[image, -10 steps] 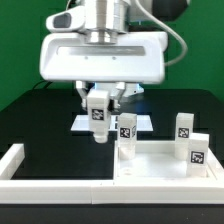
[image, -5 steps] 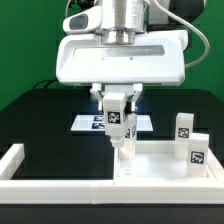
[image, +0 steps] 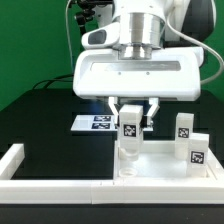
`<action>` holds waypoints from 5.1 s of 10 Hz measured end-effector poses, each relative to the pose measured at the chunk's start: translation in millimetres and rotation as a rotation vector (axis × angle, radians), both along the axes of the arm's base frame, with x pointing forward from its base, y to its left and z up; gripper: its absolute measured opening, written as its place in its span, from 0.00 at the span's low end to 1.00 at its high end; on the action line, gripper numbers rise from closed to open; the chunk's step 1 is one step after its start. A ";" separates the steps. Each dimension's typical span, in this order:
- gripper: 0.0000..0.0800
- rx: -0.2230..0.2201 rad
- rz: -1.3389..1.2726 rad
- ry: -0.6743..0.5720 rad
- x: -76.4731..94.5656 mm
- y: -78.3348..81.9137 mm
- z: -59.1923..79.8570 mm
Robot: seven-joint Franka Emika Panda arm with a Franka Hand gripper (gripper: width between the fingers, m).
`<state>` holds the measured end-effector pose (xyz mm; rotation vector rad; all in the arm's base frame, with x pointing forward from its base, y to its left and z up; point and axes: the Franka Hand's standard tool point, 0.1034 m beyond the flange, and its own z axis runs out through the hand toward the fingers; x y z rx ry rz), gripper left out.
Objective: Assemble square table
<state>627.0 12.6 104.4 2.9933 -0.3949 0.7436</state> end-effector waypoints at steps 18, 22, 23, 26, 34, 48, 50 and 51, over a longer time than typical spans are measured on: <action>0.76 -0.027 0.004 0.043 -14.1 -4.9 -33.7; 0.81 -0.027 0.005 0.043 -14.1 -4.9 -33.8; 0.81 -0.027 0.005 0.043 -14.1 -4.9 -33.8; 0.81 0.025 -0.009 0.144 -5.3 -4.4 -22.6; 0.81 0.171 -0.046 0.591 -8.1 -19.9 -24.5; 0.36 0.448 -1.155 0.352 2.4 -17.2 -31.2; 0.36 0.523 -1.326 0.298 0.0 -15.9 -31.2; 0.36 0.518 -1.311 0.299 0.2 -16.3 -31.1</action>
Offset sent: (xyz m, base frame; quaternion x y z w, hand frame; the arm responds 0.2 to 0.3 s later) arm -0.0061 -0.0017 -0.0083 -0.0011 -0.0028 -0.0036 1.0000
